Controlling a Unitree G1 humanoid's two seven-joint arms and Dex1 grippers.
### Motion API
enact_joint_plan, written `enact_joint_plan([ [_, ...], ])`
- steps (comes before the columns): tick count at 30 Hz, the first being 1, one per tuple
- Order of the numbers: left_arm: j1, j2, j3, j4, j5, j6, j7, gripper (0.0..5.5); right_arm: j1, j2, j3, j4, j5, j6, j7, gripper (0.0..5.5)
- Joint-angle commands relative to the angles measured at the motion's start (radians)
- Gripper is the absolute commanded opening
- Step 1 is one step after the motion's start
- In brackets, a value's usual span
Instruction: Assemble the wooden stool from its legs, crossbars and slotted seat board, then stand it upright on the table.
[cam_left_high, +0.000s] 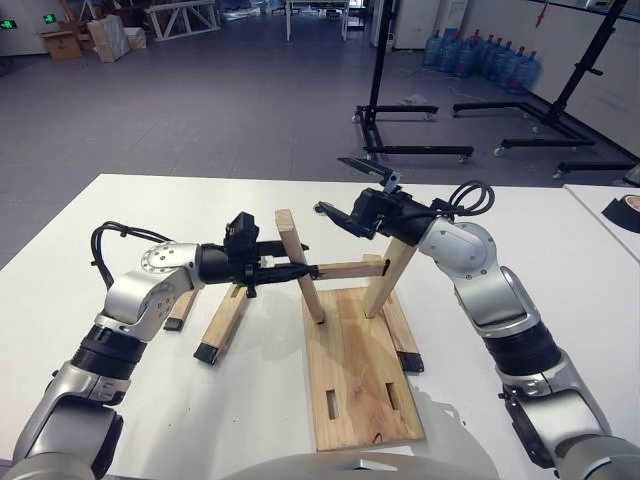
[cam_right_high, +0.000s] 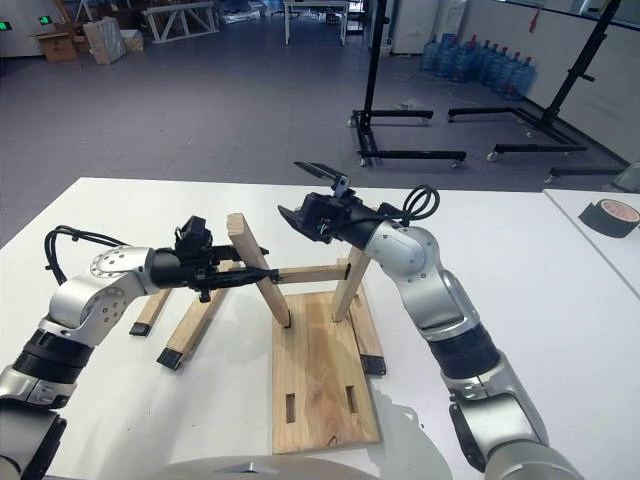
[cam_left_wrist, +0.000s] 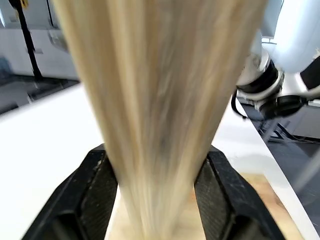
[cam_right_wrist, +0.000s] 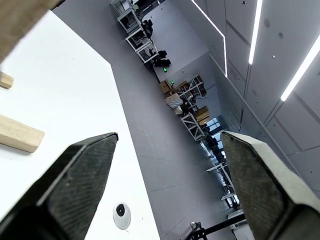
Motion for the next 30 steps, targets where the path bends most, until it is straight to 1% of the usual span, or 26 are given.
enact_joint_plan([
  [1, 0.023, -0.015, 0.011, 0.006, 0.037, 0.05, 0.013, 2.93, -0.015, 0.003, -0.022, 0.001, -0.006, 0.004, -0.01, 3.79],
  [3, 0.019, -0.029, 0.039, 0.002, 0.039, 0.064, 0.025, 3.21, -0.014, 0.0, -0.02, -0.001, -0.016, -0.002, -0.012, 3.79],
  [5, 0.016, -0.034, 0.065, -0.01, 0.035, 0.076, 0.031, 3.35, -0.016, -0.002, -0.023, -0.009, -0.021, -0.003, -0.012, 3.79],
  [10, 0.041, -0.024, 0.12, -0.059, 0.052, 0.078, 0.043, 3.35, -0.026, -0.002, -0.036, -0.03, -0.019, 0.003, -0.008, 3.79],
  [12, 0.071, -0.004, 0.167, -0.102, 0.045, 0.074, 0.047, 3.35, -0.035, 0.005, -0.048, -0.045, -0.003, 0.016, -0.007, 3.79],
  [13, 0.091, 0.01, 0.209, -0.128, 0.033, 0.073, 0.049, 3.35, -0.039, 0.012, -0.06, -0.056, 0.016, 0.031, -0.005, 3.79],
  [16, 0.128, 0.024, 0.358, -0.189, -0.027, 0.085, 0.089, 3.35, -0.021, 0.029, -0.13, -0.127, 0.173, 0.16, 0.041, 3.79],
  [18, 0.126, -0.005, 0.433, -0.229, -0.066, 0.102, 0.161, 3.35, 0.046, -0.012, -0.151, -0.197, 0.252, 0.234, 0.101, 3.79],
  [20, 0.131, -0.034, 0.466, -0.281, -0.091, 0.12, 0.226, 3.35, 0.129, -0.043, -0.192, -0.268, 0.366, 0.328, 0.156, 3.79],
  [21, 0.141, -0.048, 0.475, -0.307, -0.104, 0.127, 0.254, 3.35, 0.175, -0.063, -0.231, -0.297, 0.449, 0.381, 0.193, 3.79],
  [24, 0.176, -0.083, 0.493, -0.36, -0.117, 0.138, 0.325, 3.35, 0.3, -0.147, -0.398, -0.311, 0.745, 0.564, 0.327, 3.79],
  [25, 0.183, -0.09, 0.5, -0.367, -0.121, 0.14, 0.34, 3.35, 0.352, -0.186, -0.433, -0.32, 0.833, 0.616, 0.387, 3.79],
  [26, 0.185, -0.094, 0.507, -0.37, -0.125, 0.141, 0.352, 3.35, 0.399, -0.221, -0.439, -0.328, 0.884, 0.646, 0.439, 3.79],
  [27, 0.184, -0.1, 0.511, -0.369, -0.128, 0.141, 0.362, 3.35, 0.444, -0.252, -0.415, -0.33, 0.906, 0.657, 0.489, 3.79],
  [30, 0.162, -0.109, 0.501, -0.353, -0.125, 0.142, 0.375, 3.35, 0.518, -0.306, -0.289, -0.297, 0.878, 0.642, 0.591, 3.79],
])
